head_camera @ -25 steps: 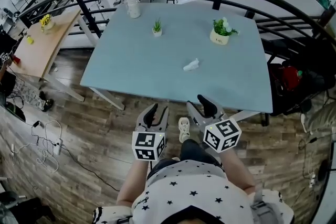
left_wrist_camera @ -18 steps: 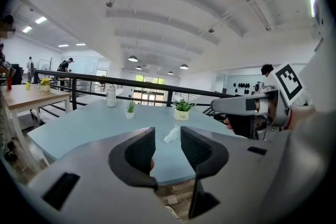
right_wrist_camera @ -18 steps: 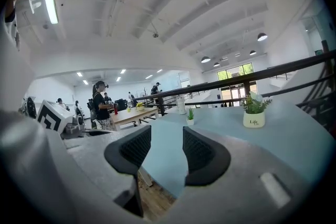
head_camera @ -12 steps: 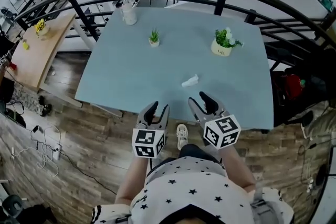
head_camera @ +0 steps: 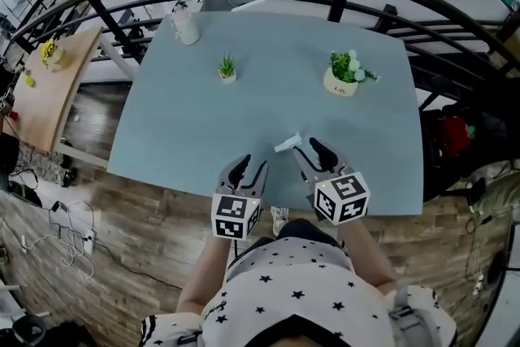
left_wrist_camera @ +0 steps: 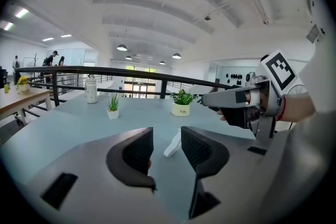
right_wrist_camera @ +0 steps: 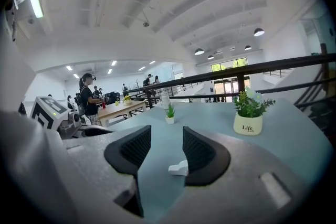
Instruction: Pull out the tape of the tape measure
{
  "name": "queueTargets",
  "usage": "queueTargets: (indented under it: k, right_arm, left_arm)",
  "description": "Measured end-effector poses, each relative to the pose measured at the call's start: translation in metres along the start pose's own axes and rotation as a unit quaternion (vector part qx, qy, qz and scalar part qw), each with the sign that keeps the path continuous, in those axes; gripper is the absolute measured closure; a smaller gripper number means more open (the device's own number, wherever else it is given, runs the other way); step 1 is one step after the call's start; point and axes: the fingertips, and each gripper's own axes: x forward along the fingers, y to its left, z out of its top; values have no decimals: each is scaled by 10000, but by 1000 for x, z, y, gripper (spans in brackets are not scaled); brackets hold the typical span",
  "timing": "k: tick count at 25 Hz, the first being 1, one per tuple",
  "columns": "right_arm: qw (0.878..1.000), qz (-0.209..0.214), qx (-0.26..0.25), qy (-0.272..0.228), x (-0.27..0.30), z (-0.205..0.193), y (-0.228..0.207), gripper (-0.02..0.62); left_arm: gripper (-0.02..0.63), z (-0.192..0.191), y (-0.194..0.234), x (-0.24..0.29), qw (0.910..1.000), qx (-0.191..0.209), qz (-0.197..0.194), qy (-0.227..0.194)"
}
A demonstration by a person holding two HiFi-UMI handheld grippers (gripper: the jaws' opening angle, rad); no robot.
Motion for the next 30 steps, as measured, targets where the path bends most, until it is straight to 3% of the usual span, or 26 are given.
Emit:
queueTargets:
  k: [9, 16, 23, 30]
  right_arm:
    - [9992, 49, 128, 388, 41, -14, -32, 423]
    - [9970, 132, 153, 742, 61, -38, -54, 423]
    - [9932, 204, 176, 1129, 75, -63, -71, 425]
    - [9897, 269, 180, 1397, 85, -80, -77, 439]
  left_arm:
    - [442, -6, 4, 59, 9985, 169, -311, 410]
    - [428, -34, -3, 96, 9933, 478, -520, 914]
    - [424, -61, -8, 126, 9836, 691, -744, 1492]
    - [424, -81, -13, 144, 9690, 1236, -957, 1911]
